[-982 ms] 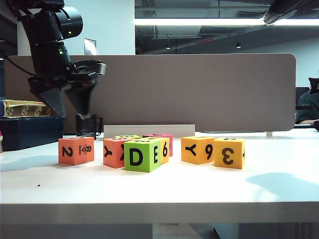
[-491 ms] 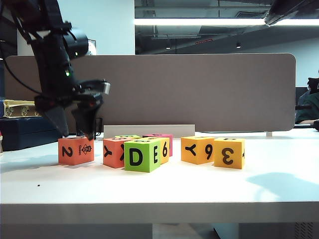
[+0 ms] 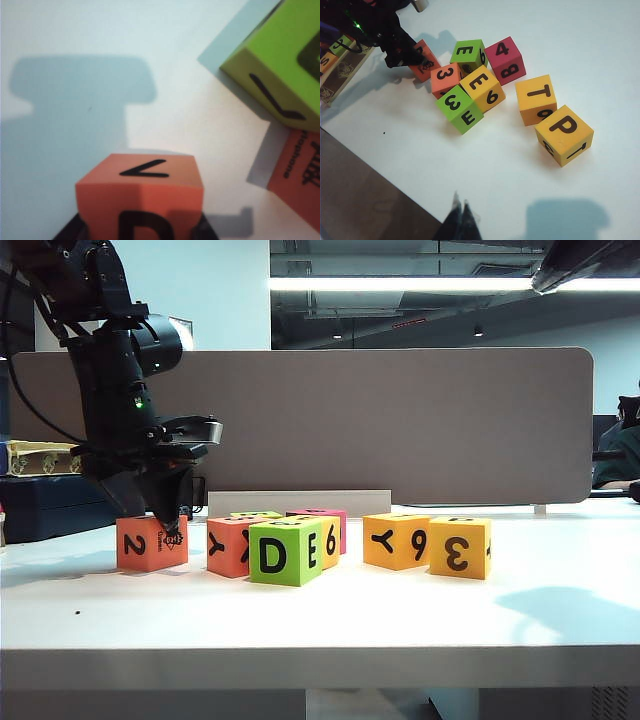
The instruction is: Select the appropriate blocks from the scattered letter blocks on the table and arrange them in a row to spell out "DEEP".
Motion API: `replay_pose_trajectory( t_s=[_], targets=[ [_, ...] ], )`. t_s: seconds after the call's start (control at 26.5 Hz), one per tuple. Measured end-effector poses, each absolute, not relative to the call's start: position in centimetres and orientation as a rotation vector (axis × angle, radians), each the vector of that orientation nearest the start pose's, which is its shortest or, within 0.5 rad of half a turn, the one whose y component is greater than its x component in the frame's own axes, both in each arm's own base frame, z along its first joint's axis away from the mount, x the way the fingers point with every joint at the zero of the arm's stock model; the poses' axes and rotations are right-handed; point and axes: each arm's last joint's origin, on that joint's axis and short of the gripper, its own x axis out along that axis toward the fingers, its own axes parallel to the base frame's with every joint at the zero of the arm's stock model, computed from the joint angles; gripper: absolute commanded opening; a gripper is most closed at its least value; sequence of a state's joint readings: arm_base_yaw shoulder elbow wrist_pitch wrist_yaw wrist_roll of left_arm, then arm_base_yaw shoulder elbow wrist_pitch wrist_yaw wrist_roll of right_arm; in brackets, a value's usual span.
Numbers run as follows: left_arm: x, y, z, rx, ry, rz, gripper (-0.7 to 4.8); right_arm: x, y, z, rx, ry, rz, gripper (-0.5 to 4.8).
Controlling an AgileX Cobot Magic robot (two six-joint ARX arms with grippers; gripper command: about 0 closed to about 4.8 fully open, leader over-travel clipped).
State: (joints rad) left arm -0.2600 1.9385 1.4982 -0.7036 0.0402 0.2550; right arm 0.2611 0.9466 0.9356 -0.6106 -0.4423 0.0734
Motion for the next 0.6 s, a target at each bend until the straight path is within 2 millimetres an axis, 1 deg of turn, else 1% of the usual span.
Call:
replay_pose_trajectory(
  t_s=[0.15,0.3,0.38,0.45,0.6],
  targets=[
    [38.5,-10.3,21.3,0.349,1.13,-0.411,1.38,17.8,6.0,32.0,0.125,0.657,0.657,-0.06],
    [37.5,-10.1,21.9,0.334,1.191,-0.403,1.38,17.8,6.0,32.0,0.125,0.657,0.657,-0.06],
    [36.9,-9.9,23.1,0.313,1.188,-0.388,1.38,17.8,6.0,32.0,0.125,0.657,0.657,-0.05],
    [36.1,-9.8,24.7,0.252,1.17,-0.377,1.38,17.8,6.0,32.0,0.125,0.657,0.656,-0.06],
    [34.9,-9.8,26.2,0.103,1.191,-0.402,1.38,17.8,6.0,32.0,0.125,0.657,0.657,-0.06]
  ],
)
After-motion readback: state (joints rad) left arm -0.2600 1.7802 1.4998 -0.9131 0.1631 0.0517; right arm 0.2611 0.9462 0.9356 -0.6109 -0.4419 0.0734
